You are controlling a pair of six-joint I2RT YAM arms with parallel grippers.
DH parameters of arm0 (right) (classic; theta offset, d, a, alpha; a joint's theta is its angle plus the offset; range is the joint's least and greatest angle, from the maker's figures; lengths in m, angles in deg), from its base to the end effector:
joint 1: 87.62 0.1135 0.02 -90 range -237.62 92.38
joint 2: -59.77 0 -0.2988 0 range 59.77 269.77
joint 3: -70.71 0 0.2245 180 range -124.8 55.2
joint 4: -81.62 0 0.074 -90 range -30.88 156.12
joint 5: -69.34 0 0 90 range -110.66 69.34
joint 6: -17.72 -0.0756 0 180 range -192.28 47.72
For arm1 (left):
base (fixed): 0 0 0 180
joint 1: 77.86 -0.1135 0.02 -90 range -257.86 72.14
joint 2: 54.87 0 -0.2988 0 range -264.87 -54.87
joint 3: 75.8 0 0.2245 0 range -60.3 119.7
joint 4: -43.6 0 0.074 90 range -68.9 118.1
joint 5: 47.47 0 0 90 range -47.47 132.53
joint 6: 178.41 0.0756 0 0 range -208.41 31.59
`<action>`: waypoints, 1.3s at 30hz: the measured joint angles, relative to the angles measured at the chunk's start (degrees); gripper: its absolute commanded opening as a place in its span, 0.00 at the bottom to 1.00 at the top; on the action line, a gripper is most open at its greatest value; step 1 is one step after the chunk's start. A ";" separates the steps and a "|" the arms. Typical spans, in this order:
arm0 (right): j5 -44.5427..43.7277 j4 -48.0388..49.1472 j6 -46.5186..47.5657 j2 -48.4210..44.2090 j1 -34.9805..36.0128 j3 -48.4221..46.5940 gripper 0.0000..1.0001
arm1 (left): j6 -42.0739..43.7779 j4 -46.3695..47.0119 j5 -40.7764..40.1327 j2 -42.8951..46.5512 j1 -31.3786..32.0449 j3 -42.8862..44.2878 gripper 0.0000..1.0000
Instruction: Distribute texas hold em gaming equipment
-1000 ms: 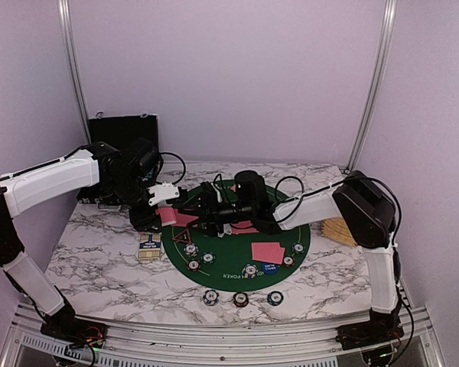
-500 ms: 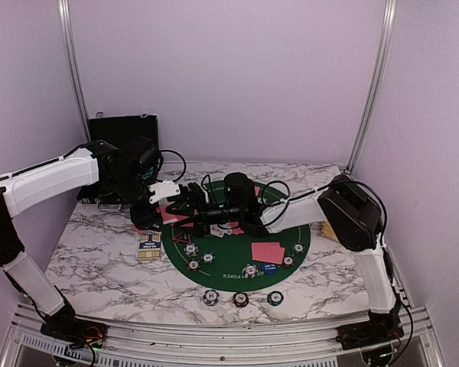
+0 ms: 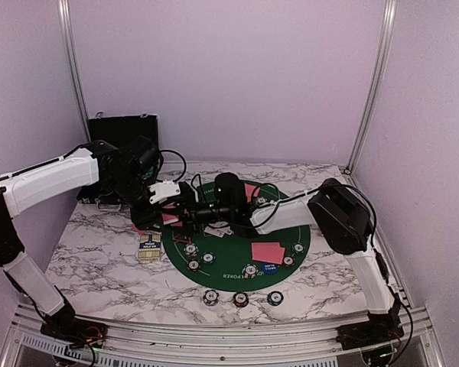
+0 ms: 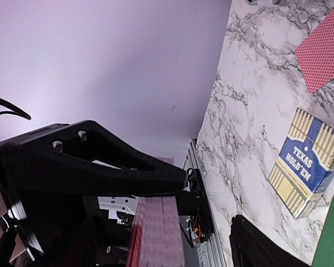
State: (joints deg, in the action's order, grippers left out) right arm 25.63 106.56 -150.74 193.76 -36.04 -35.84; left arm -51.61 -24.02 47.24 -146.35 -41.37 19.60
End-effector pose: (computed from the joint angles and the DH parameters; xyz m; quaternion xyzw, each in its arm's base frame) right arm 0.3008 0.4671 0.2195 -0.1100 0.7092 0.6963 0.0112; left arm 0.2519 -0.1940 0.2937 0.5882 0.7751 -0.0394 0.2274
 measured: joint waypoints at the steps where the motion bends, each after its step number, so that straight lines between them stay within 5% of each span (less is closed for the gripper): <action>1: 0.00 0.07 -0.22 0.42 0.07 -0.35 0.79 | 0.00 0.00 0.00 0.00 0.00 0.00 0.00; 18: 0.76 -0.44 -0.63 3.56 -0.46 -2.80 0.68 | 0.02 -0.09 -0.26 0.00 0.00 0.00 0.00; 39: 0.83 2.78 0.44 -2.89 -3.28 7.06 0.50 | 0.07 -0.20 -0.24 -0.02 0.26 -0.02 0.00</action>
State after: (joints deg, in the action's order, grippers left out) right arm 26.46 109.34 -150.30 190.88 -39.32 -28.78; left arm -51.55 -24.22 47.00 -146.38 -41.10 19.57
